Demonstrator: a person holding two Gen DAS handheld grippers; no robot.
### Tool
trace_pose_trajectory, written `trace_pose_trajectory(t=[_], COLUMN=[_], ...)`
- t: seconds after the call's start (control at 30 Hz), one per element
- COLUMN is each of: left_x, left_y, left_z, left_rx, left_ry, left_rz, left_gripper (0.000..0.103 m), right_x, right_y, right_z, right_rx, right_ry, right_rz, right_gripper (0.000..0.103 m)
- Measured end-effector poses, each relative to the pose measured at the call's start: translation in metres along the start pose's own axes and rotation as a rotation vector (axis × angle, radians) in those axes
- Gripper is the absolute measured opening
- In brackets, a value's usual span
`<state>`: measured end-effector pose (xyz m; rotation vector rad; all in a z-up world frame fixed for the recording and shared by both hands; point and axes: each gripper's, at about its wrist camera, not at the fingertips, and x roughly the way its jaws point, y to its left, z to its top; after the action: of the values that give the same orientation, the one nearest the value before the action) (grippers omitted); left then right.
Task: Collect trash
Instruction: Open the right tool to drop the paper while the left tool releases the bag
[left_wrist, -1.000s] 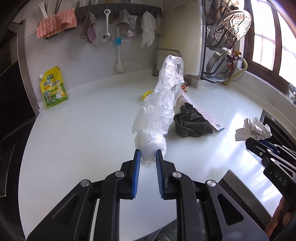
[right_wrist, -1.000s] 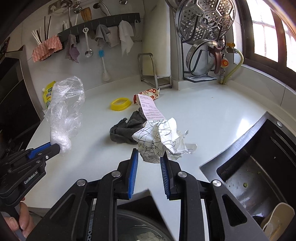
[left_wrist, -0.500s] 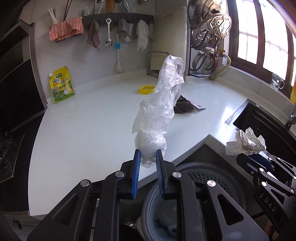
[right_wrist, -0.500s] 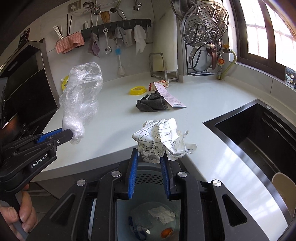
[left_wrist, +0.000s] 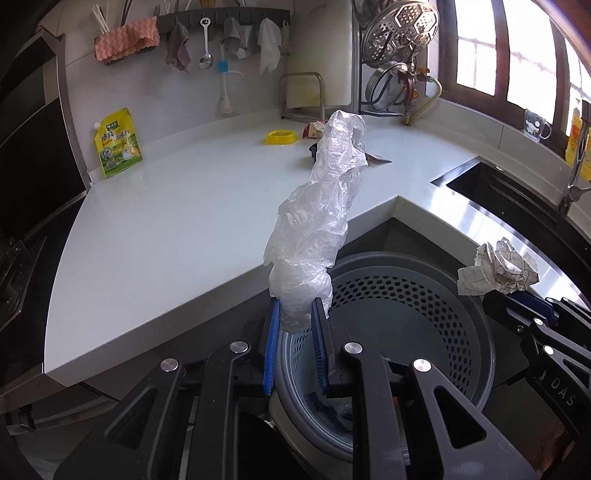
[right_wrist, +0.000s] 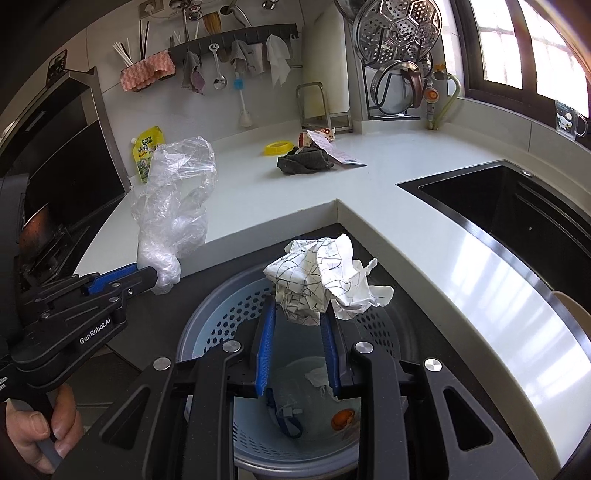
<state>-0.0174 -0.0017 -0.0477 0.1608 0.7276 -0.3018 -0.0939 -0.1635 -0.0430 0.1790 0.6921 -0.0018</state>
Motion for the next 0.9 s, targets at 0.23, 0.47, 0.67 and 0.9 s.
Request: trace_pose_trajectory(t=[0.23, 0.47, 0.67, 0.9], left_x=[-0.006, -0.002, 0.013, 0.028], left_y=[-0.008, -0.014, -0.023, -0.024], left_z=[-0.011, -0.024, -0.037, -0.04], left_rx=[0.037, 0.057, 0.06, 0.052], left_ry=[0.002, 0.029, 0.081, 0.126], left_rz=[-0.011, -0.025, -0.06, -0.077], left_gripper=[0.017, 0.017, 0.017, 0.018], right_x=[-0.011, -0.006, 0.005, 0.018], right_y=[-0.006, -0.01, -0.011, -0.016], right_z=[-0.012, -0.025, -0.031, -0.038], right_rx=[0.005, 0.016, 0.031, 0.045], right_ry=[0.004, 0.033, 0.064, 0.096], right_rz=[-0.007, 0.003, 0.027, 0.039], right_gripper=[0.024, 0.024, 0.024, 0.025])
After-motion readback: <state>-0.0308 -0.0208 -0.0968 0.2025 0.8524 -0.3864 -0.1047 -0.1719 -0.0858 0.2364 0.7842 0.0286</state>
